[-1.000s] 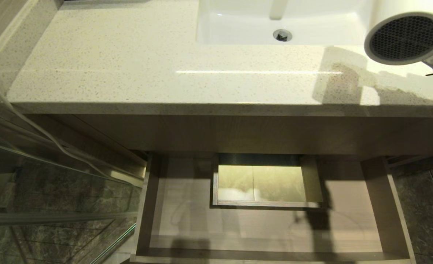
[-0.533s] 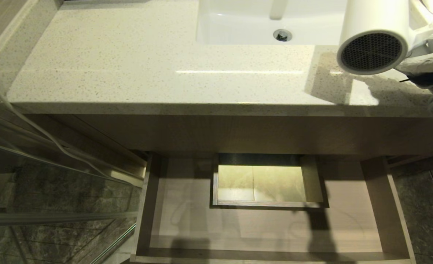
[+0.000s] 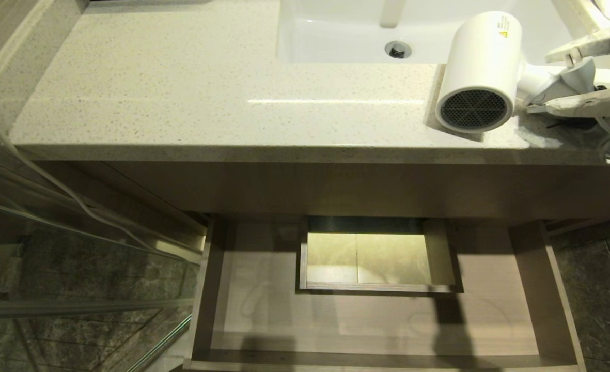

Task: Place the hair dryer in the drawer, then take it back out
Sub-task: Place it on the countertop, then close the drawer

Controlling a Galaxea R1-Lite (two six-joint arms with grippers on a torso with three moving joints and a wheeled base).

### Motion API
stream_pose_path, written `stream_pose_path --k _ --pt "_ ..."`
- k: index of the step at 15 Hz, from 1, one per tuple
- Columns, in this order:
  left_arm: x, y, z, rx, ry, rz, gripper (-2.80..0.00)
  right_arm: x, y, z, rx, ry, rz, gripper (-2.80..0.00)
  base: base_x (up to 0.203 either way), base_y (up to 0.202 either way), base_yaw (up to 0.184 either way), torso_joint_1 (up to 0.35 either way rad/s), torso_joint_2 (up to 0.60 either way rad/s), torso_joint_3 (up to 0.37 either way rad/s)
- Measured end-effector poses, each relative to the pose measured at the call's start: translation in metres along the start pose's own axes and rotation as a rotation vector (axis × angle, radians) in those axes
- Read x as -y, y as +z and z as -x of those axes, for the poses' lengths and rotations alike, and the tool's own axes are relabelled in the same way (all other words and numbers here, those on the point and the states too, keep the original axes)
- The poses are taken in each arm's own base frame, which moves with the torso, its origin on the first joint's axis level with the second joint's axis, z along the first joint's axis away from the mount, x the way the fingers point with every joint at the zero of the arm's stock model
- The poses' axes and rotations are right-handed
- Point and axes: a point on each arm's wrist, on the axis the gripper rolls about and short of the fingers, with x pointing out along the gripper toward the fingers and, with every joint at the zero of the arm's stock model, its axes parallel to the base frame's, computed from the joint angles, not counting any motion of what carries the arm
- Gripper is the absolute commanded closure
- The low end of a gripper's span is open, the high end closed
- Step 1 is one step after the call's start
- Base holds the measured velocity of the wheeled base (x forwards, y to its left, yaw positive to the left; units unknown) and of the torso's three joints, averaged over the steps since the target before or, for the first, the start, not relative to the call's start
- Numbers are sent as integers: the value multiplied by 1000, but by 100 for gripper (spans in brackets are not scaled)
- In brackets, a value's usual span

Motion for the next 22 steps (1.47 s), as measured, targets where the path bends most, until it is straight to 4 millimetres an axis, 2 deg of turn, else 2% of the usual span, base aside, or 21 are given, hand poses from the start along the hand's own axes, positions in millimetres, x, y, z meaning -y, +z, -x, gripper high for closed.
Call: stream_pose_path --k 2,4,5,10,15,18,22 --pt "0 0 0 0 0 0 0 -2 3 5 -8 -13 -27 -280 0 0 0 0 0 0" --pt "0 0 0 0 0 0 0 -6 8 20 -23 -53 -80 -280 0 0 0 0 0 0" --pt "0 0 0 0 0 0 0 -9 10 30 -30 -80 -98 0 0 0 0 0 0 0" --pt "0 0 0 0 0 0 0 -30 29 73 -131 -252 -90 0 0 0 0 0 0 0" --pt "0 0 0 0 0 0 0 -67 45 110 -408 -616 -248 0 0 0 0 0 0 0" --pt "0 0 0 0 0 0 0 -85 54 122 -475 -839 -363 0 0 0 0 -90 21 -85" --pt "0 0 0 0 0 0 0 -115 53 128 -503 -942 -472 0 0 0 0 -310 28 -267"
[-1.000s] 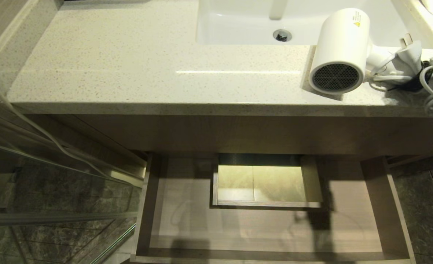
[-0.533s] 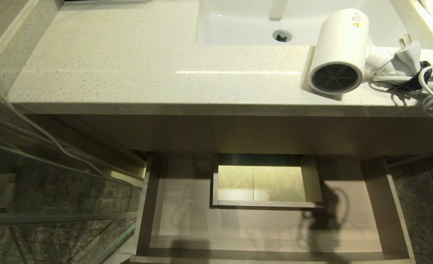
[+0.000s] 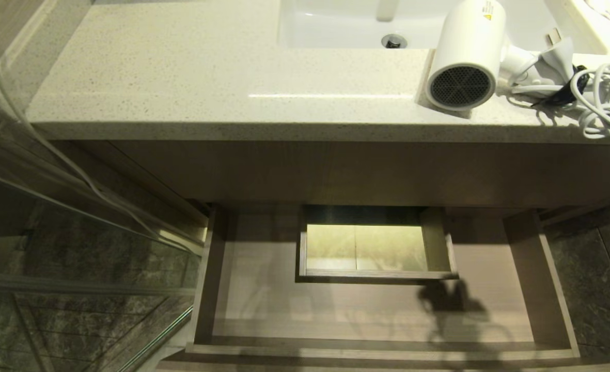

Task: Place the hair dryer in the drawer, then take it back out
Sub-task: Close the drawer

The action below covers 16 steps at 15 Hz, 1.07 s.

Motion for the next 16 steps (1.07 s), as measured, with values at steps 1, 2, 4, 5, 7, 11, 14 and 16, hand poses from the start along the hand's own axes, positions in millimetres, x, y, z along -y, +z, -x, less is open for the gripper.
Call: stream_pose_path --k 1,2,4,5,7,11,14,16 --pt "0 0 0 0 0 0 0 -5 -7 6 -6 -3 -43 0 0 0 0 -340 26 -301" --pt "0 0 0 0 0 0 0 -9 -14 13 -10 -12 -75 0 0 0 0 -334 12 -334" --pt "0 0 0 -1 0 0 0 -19 -30 26 -15 -47 -105 0 0 0 0 -317 -5 -325" --pt "0 0 0 0 0 0 0 -23 -36 33 -14 -66 -109 0 0 0 0 -304 -37 -339" --pt "0 0 0 0 0 0 0 -30 -47 45 -5 -98 -112 0 0 0 0 -298 -45 -348" --pt "0 0 0 0 0 0 0 -37 -58 60 13 -135 -113 0 0 0 0 -267 -87 -359" --pt "0 0 0 0 0 0 0 -40 -62 65 29 -147 -113 0 0 0 0 -239 -130 -367" --pt "0 0 0 0 0 0 0 -41 -63 66 44 -153 -111 0 0 0 0 -215 -164 -379"
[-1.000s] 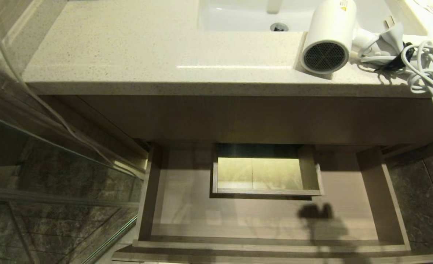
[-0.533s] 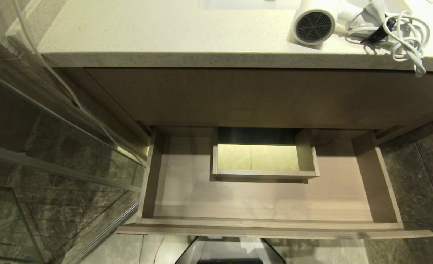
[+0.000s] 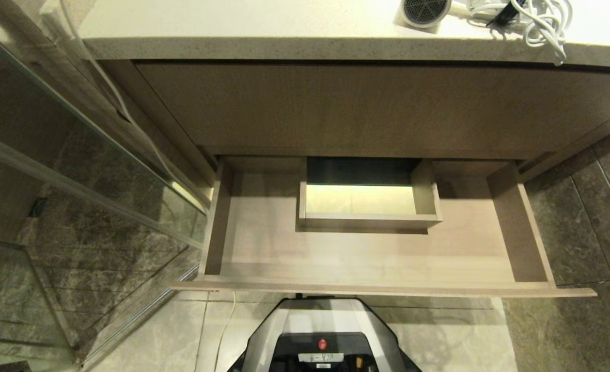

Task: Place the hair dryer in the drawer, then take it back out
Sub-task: Close the drawer

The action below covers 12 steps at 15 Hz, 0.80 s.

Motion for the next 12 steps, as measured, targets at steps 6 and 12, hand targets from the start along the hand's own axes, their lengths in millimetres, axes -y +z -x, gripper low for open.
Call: stream_pose_path --k 6,12 --pt "0 0 0 0 0 0 0 -3 -9 -1 0 -21 1 0 0 0 0 -326 316 -20" --pt "0 0 0 2 1 0 0 -9 -22 3 -28 -14 4 0 0 0 0 -112 408 274"
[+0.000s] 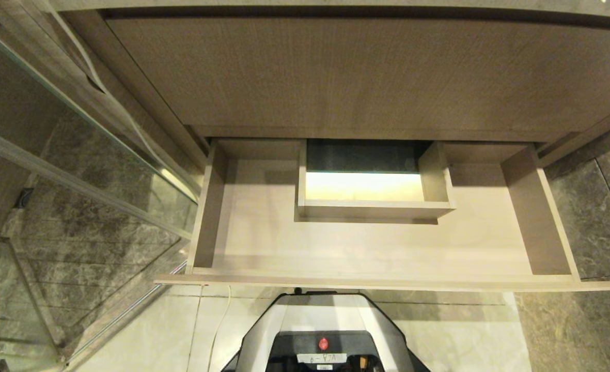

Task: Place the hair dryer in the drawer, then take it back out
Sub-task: Close the drawer

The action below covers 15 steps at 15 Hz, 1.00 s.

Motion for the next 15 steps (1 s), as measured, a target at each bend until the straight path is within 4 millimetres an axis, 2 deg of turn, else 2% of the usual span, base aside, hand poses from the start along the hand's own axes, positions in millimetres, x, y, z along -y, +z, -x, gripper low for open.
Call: stream_pose_path --k 15 --pt "0 0 0 1 -1 0 0 -3 -7 -4 -25 -20 1 0 0 0 0 -28 392 366"
